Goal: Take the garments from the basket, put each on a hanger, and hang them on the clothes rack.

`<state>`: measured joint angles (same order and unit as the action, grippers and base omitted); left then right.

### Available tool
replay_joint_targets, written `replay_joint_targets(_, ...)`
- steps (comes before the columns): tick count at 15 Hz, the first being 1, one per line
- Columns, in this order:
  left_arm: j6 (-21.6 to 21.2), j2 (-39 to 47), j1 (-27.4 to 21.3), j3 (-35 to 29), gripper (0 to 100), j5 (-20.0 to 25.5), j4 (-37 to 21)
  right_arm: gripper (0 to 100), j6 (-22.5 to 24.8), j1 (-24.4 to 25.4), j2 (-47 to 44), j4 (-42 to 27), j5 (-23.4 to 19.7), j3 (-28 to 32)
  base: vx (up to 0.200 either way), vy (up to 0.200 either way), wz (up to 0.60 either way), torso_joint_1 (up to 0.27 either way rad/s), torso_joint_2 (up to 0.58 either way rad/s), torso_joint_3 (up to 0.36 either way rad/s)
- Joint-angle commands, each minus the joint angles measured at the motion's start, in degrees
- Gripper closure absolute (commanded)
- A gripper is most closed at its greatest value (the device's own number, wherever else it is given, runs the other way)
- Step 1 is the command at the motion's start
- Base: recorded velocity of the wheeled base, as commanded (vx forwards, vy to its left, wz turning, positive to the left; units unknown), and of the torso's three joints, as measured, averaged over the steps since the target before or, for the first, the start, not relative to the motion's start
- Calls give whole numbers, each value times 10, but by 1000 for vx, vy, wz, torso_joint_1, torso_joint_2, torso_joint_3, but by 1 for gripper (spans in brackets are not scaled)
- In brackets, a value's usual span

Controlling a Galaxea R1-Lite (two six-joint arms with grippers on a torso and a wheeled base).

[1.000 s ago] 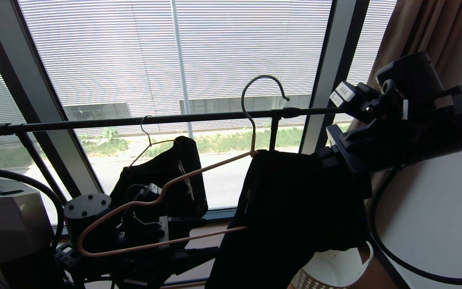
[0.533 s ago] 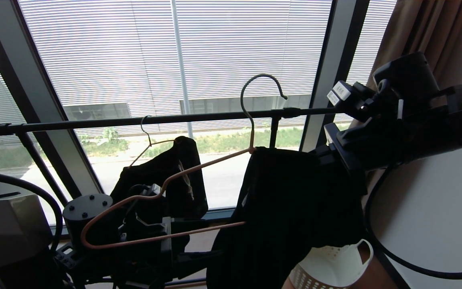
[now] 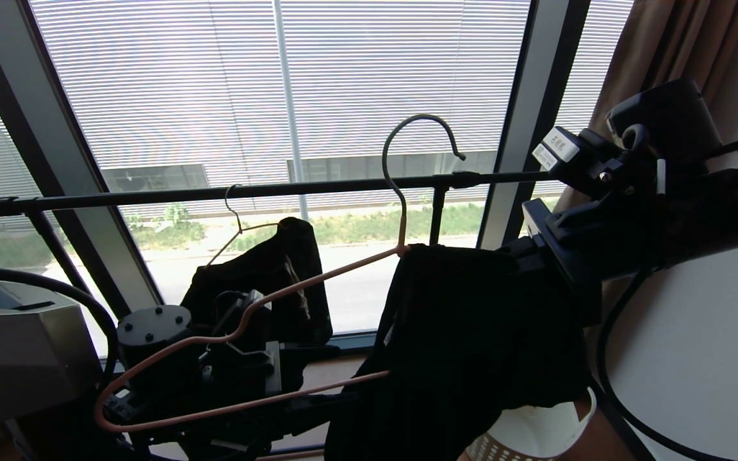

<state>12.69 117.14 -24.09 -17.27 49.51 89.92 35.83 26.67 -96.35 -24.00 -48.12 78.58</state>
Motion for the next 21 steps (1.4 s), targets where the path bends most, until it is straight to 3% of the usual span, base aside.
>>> replay_joint_targets(1, 1, 6, -2, -6, 0, 0, 1, 100, 0, 4, 3, 0, 0, -1, 0, 0, 0, 0, 0, 0)
replay_joint_targets(4, 1, 20, -10, -17, 0, 0, 1, 100, 0, 15, 2, 1, 0, -1, 0, 0, 0, 0, 0, 0)
replay_joint_targets(5, 1, 25, -12, -17, 100, -1, 1, 100, 0, 15, 1, 1, -1, -1, 0, 0, 0, 0, 0, 0)
replay_joint_targets(12, 1, 24, -11, -13, 100, -1, 1, 100, 0, 9, 3, 1, -15, -6, 0, 0, 0, 0, 0, 0)
replay_joint_targets(16, 1, -2, 49, 11, 100, 0, 1, 100, 1, -56, 11, 9, -27, -25, 0, 0, 0, 0, 0, 0)
replay_joint_targets(21, 4, -41, 86, 22, 100, 2, 1, 100, 1, -109, 11, 137, -27, -135, 0, 0, 0, 0, 0, 0)
